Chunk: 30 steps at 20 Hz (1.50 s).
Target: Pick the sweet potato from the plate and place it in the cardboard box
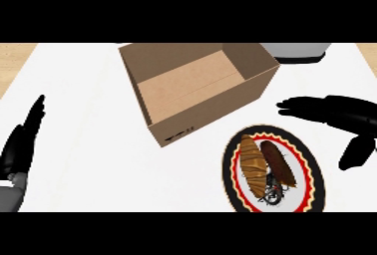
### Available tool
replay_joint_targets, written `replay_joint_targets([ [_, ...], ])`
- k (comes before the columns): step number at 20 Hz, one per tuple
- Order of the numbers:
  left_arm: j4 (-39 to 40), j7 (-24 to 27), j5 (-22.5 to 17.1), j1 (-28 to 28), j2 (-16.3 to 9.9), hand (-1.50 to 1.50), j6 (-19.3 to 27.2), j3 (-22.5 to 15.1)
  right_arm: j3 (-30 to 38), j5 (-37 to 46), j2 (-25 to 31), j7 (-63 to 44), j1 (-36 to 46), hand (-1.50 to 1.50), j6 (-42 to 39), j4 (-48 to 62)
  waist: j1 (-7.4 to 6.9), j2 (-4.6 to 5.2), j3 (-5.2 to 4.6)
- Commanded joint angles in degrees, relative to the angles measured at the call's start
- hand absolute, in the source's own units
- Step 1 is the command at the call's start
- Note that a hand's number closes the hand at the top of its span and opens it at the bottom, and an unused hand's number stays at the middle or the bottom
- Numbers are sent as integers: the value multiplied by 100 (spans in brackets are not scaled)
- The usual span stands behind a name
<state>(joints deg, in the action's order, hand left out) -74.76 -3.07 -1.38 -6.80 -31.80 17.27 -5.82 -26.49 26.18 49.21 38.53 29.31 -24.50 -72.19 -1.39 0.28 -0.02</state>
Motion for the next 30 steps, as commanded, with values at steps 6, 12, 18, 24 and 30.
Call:
replay_joint_targets([
  [6, -225, -160, 244, 217, 138, 0, 143, -22, -1083, 1484, -462, -979, 556, -150, -698, -211, 40, -30, 2],
  [12, -42, -248, 211, -63, 103, 0, -198, 221, -1116, 1896, -1050, -1674, 753, -150, -1421, -420, 124, -37, 1],
  [18, -122, 235, 353, 429, 230, 0, -295, 511, -962, 2648, -1302, -1190, 533, -150, -1090, 159, 96, -30, 3],
  [24, 25, -32, 691, 67, 688, 0, -170, 422, -742, 3083, -1533, -1047, 465, -150, -1226, 272, 115, -28, 2],
  [30, -268, -181, 601, 208, 452, 0, -551, 729, -609, 2950, -1599, -990, -115, -150, -1507, -454, 128, -40, 2],
])
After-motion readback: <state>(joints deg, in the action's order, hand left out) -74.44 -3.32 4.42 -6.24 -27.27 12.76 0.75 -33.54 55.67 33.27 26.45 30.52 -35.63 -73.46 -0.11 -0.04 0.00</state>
